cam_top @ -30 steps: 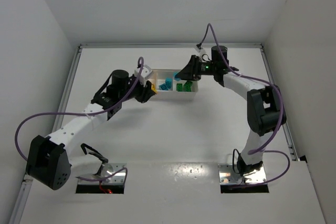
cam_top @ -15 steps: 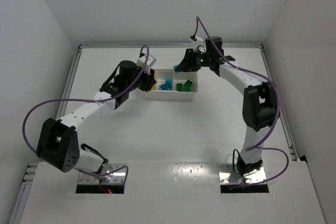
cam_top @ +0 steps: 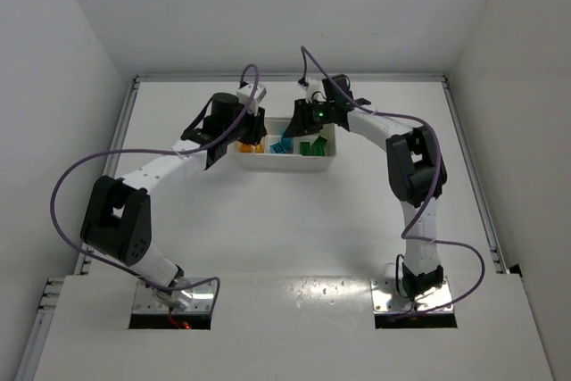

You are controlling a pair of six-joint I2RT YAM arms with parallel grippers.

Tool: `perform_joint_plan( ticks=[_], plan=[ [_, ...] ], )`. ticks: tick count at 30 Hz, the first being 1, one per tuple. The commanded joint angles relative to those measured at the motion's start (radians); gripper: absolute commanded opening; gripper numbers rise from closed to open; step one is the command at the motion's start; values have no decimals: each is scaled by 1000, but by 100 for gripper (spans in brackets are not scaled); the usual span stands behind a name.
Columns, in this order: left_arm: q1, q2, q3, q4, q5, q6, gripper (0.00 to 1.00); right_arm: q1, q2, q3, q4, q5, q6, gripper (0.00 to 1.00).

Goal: Sort the legos into containers by color

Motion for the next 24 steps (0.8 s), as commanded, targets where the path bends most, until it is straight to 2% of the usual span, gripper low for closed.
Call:
perform_joint_plan(
  ticks=[1, 4, 5, 6, 7, 9, 10, 11, 14, 20, 21, 22, 23, 24],
  plan=[
    [21, 17, 53, 26, -8, -36, 0, 20, -12, 66, 26, -10, -31, 0],
    [31, 45, 77, 26, -8, -45, 0, 33, -1, 86, 26, 4, -40, 0],
    [31, 57, 77, 26, -8, -46, 0, 43, -1, 86, 26, 15, -40, 5],
    [31, 57, 88, 17, -8, -46, 0, 43, -1, 86, 15, 34, -51, 29],
    [31, 71, 88, 17, -17, -46, 0, 43, -1, 86, 15, 45, -61, 44],
    [41, 82, 100, 17, -17, -56, 0, 54, -1, 95, -5, 77, -72, 62],
    [41, 94, 100, 17, -17, -56, 0, 54, -1, 95, -5, 100, -72, 74],
    [50, 94, 112, 17, -26, -56, 0, 63, -12, 95, -5, 101, -81, 79],
    [61, 118, 131, 17, -38, -76, 0, 63, -36, 77, -5, 117, -81, 87],
    [70, 178, 178, -19, -93, -87, 0, 63, -160, 22, 15, 150, -110, 88],
    [70, 195, 189, -31, -103, -87, 3, 63, -180, 0, 15, 165, -121, 88],
    [70, 204, 189, -45, -103, -87, 19, 63, -200, -10, 5, 165, -135, 89],
    [80, 213, 211, -55, -94, -87, 28, 63, -222, -21, 5, 186, -162, 89],
    [80, 229, 211, -74, -94, -98, 48, 63, -264, -49, -6, 187, -173, 89]
  ],
)
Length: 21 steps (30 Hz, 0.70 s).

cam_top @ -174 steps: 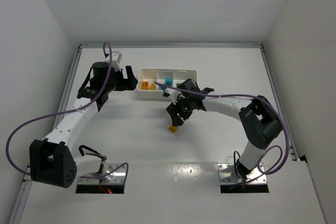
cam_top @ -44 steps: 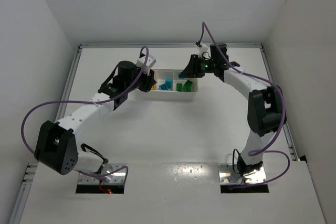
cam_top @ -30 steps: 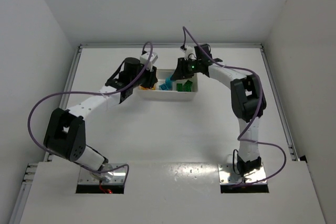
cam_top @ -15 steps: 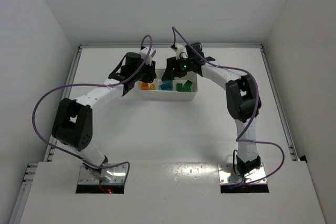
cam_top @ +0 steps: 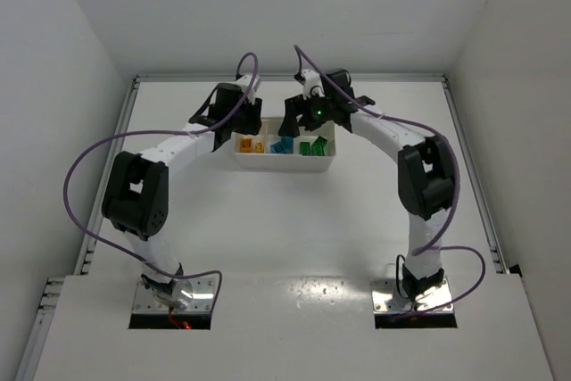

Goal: Sort the legos into containers by color

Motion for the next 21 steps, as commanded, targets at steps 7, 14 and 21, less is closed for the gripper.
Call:
perform_joint_plan(
  ticks=[7, 14, 21],
  plan=[
    [39, -43, 21, 11, 65, -89, 100, -25, -315, -165, 12, 182, -141, 96],
    [39, -181, 30, -94, 30, -56, 100, -163, -502, -345, 12, 315, -141, 100],
    [39, -355, -163, -94, -56, -56, 100, -303, -677, -591, 12, 336, -170, 100]
  ],
)
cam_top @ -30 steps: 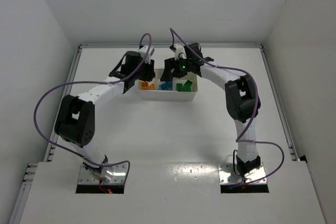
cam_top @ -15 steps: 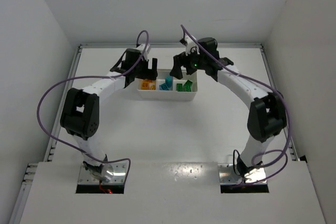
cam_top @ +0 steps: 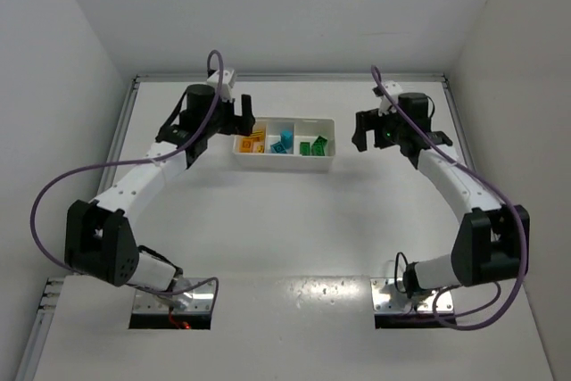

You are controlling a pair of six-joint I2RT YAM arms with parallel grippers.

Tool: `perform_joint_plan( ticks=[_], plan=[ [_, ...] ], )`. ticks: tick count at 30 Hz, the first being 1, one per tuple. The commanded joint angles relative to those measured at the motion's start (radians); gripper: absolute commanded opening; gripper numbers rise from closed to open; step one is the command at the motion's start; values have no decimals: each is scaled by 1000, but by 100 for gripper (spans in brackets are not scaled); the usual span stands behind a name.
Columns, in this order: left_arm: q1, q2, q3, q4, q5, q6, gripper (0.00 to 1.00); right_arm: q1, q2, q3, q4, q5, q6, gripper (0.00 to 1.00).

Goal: Sort the legos into containers by color

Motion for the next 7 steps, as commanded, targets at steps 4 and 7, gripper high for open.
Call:
perform_joint_plan(
  ticks=[4, 7],
  plan=[
    [8, -104, -144, -18, -104, -14, 100, -90, -147, -168, 13, 17, -39, 100],
    [8, -120, -164, -6, -116, -2, 100, -115, -169, -188, 13, 8, -49, 100]
  ],
)
